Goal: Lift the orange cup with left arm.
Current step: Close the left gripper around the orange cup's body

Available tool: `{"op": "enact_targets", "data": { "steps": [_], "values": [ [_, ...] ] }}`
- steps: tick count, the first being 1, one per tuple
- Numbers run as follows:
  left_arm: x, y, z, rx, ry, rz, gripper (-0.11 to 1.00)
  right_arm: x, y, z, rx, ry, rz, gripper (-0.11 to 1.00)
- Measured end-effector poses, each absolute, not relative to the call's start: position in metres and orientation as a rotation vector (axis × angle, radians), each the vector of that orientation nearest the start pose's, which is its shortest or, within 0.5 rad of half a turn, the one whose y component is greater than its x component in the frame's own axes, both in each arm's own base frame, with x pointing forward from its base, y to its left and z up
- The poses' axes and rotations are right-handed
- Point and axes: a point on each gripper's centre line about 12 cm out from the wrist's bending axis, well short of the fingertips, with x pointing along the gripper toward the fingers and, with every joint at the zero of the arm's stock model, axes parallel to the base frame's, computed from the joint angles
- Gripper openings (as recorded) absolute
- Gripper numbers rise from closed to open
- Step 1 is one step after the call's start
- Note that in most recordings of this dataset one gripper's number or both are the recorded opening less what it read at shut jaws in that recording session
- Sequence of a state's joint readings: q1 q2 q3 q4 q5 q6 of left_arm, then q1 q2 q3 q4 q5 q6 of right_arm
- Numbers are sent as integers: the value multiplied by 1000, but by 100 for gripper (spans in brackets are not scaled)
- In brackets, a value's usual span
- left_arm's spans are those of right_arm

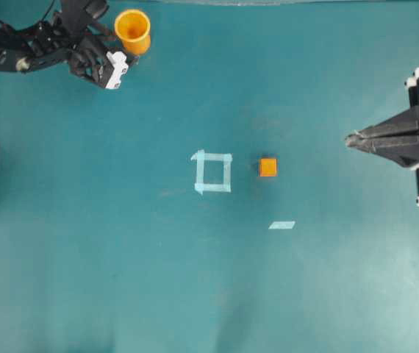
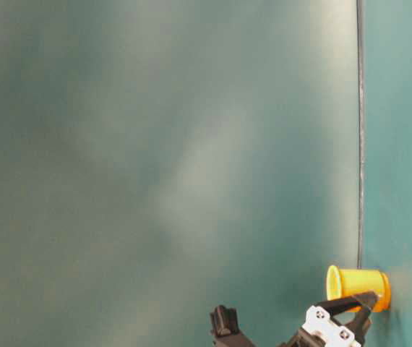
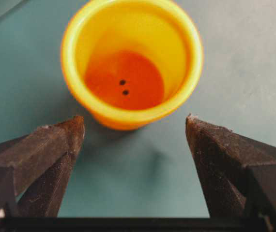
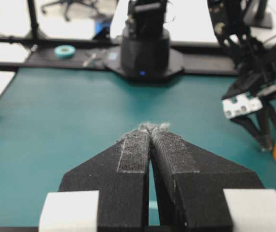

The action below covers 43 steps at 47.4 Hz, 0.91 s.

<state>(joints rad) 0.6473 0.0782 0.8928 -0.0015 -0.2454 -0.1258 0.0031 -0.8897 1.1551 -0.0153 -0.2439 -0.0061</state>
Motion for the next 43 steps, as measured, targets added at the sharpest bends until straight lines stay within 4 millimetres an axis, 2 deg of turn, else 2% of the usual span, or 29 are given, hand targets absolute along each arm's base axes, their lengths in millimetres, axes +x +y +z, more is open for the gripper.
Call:
{"op": "enact_targets", "data": {
  "steps": [14, 33, 43],
  "values": [
    [284, 213, 99, -347, 642, 662, 82, 214, 1, 279, -21, 32, 7, 0],
    [294, 221, 87, -354, 659, 662, 82, 216, 1, 276, -19, 46, 7, 0],
    [299, 224, 88, -348, 649, 661, 81, 218, 1, 274, -18, 58, 7, 0]
  ]
}}
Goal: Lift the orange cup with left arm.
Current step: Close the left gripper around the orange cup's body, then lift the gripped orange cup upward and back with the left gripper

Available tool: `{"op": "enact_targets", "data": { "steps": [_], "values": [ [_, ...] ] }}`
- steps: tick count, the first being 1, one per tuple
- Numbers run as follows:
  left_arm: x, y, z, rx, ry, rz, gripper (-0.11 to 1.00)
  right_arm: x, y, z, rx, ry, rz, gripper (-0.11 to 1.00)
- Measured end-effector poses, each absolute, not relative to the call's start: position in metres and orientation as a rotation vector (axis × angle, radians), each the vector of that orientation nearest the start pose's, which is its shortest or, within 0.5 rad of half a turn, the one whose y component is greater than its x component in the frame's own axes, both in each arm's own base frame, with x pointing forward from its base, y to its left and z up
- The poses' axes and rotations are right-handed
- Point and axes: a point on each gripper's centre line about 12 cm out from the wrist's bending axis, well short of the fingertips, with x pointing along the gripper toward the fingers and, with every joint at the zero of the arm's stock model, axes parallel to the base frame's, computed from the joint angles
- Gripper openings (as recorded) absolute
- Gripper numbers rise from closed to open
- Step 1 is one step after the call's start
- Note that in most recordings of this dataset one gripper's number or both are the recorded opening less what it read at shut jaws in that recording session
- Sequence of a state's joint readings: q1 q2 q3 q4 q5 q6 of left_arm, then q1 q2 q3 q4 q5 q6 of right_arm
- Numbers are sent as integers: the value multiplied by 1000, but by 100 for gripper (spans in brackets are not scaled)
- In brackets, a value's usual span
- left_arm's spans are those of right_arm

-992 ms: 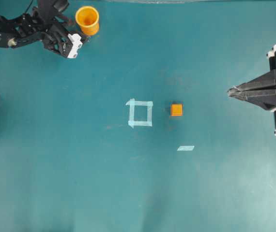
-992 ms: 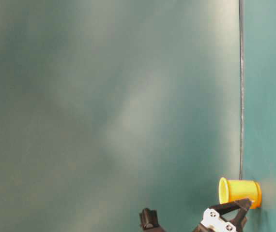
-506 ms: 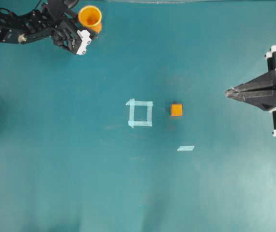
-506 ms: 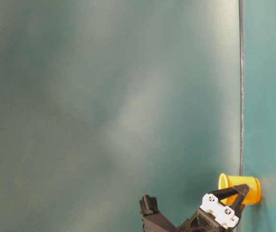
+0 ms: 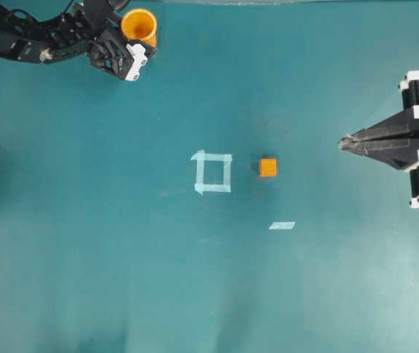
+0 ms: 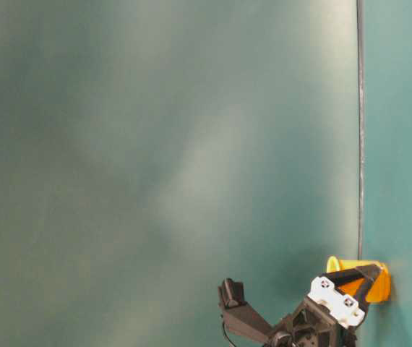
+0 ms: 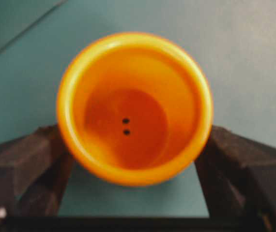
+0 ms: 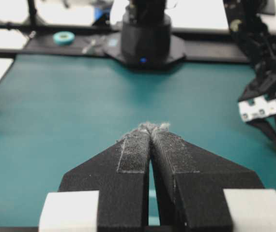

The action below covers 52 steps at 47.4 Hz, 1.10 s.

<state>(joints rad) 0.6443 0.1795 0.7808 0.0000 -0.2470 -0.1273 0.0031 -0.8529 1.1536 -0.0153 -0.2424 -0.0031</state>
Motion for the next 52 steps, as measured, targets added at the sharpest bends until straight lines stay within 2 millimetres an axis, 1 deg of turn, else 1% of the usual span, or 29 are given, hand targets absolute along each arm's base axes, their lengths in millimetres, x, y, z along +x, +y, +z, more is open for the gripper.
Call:
{"op": "enact_targets", "data": {
  "steps": [6, 12, 14, 40, 46, 52],
  "values": [
    [298, 227, 89, -351, 647, 668, 78, 219, 1, 272, -15, 66, 8, 0],
    [296, 229, 89, -352, 648, 674, 66, 219, 1, 271, -16, 69, 7, 0],
    [296, 229, 89, -354, 647, 675, 64, 220, 1, 271, -16, 71, 9, 0],
    [293, 226, 88, -356, 659, 674, 64, 220, 3, 269, -11, 77, 16, 0],
    [291, 225, 93, -359, 668, 674, 64, 220, 3, 269, -12, 77, 16, 0],
    [289, 222, 102, -362, 676, 671, 64, 220, 4, 269, -11, 77, 19, 0]
  ]
}}
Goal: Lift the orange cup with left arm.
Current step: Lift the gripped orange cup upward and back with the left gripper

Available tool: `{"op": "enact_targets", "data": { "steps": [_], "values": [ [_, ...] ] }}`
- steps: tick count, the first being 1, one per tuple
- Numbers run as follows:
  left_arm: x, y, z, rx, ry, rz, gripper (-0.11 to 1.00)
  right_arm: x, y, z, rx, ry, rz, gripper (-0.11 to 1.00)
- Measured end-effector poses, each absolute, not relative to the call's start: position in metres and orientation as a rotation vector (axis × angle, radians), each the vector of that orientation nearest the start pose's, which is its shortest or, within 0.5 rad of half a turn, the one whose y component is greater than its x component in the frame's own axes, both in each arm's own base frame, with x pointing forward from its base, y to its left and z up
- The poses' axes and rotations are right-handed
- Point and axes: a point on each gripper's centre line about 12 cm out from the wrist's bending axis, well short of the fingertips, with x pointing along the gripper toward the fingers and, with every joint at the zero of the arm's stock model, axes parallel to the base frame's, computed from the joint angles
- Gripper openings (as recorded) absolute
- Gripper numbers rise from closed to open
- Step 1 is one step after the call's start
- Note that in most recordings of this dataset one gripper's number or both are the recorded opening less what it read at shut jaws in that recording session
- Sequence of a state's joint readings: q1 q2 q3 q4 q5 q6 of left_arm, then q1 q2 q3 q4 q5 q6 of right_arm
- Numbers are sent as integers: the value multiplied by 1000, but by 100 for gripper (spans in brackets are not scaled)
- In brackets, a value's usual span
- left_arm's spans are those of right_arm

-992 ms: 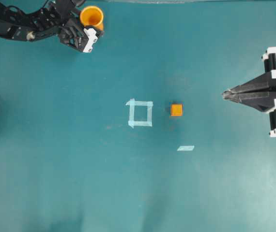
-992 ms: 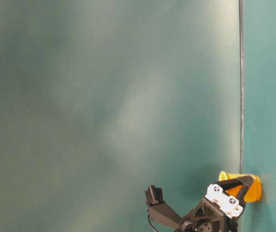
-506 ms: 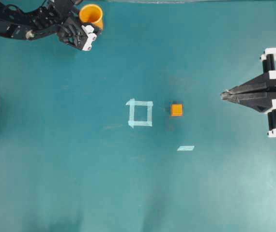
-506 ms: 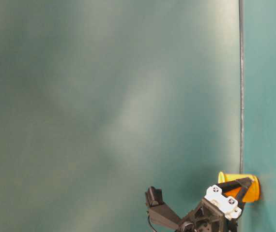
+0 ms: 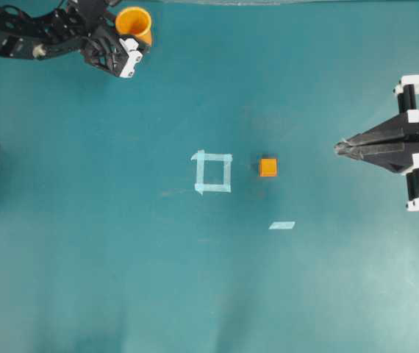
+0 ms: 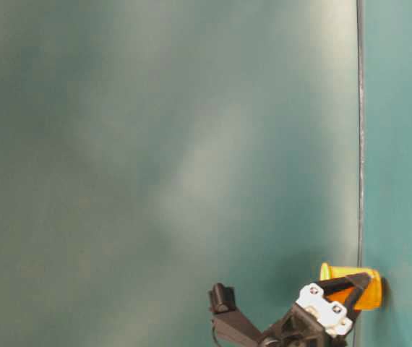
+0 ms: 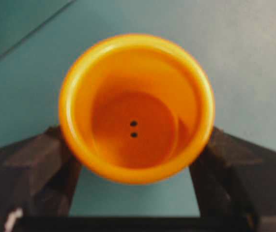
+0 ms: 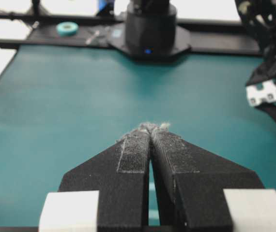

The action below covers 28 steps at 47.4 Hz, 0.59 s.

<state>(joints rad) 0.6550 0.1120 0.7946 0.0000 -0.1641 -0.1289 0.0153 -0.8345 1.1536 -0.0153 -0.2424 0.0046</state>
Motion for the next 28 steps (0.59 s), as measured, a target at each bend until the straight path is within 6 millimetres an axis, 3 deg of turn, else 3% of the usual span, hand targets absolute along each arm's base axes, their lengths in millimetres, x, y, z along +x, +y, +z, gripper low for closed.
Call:
{"op": "enact_targets", "data": {
  "steps": [28],
  "values": [
    [289, 221, 150, -332, 688, 657, 64, 221, 5, 270, -11, 75, 24, 0]
  ]
}}
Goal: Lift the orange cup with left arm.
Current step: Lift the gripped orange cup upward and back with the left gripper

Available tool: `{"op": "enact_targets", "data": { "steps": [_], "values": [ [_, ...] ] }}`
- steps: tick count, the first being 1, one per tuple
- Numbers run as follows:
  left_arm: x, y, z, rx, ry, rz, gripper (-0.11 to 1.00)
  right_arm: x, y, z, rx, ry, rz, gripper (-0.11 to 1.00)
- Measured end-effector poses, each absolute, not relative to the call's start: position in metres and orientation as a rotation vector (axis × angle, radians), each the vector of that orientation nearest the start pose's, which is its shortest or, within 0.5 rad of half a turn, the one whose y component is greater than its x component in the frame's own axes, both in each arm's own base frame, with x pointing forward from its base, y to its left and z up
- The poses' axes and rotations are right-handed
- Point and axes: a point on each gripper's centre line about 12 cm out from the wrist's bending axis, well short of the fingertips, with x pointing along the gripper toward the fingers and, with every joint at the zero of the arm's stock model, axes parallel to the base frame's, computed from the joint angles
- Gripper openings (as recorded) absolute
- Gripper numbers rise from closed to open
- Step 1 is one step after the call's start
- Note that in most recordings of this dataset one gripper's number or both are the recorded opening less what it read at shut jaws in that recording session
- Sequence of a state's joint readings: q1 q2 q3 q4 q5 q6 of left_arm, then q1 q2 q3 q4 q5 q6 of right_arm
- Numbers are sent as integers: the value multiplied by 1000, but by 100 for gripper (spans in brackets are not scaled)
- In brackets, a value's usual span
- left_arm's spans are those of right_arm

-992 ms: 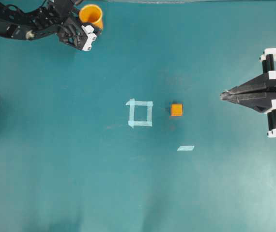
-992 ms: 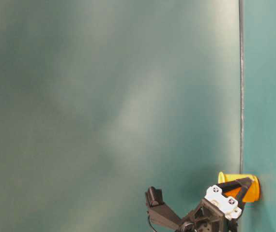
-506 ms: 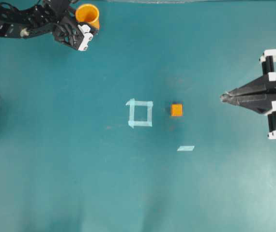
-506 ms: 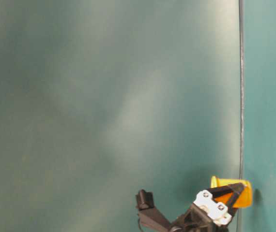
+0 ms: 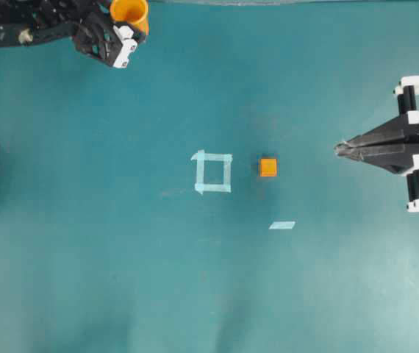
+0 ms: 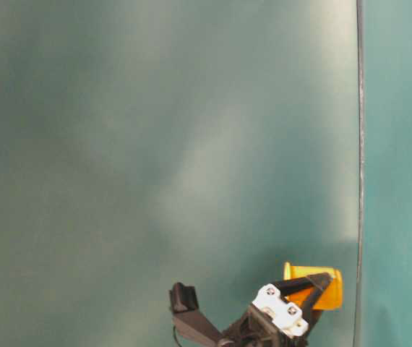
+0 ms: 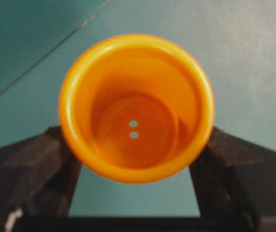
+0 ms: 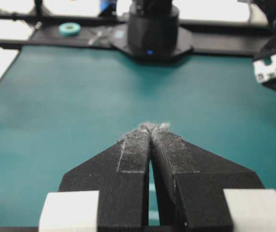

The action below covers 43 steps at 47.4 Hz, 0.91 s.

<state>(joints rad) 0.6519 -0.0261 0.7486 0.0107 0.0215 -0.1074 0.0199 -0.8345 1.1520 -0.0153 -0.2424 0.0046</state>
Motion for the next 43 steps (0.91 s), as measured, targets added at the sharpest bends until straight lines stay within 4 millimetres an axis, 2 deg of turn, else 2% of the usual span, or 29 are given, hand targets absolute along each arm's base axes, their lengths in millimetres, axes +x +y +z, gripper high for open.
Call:
{"op": "enact_targets", "data": {
  "steps": [28, 43],
  "values": [
    [287, 220, 202, -304, 682, 652, 64, 221, 4, 272, -11, 78, 22, 0],
    [288, 221, 219, -301, 680, 652, 64, 221, 5, 272, -11, 80, 24, 0]
  ]
}}
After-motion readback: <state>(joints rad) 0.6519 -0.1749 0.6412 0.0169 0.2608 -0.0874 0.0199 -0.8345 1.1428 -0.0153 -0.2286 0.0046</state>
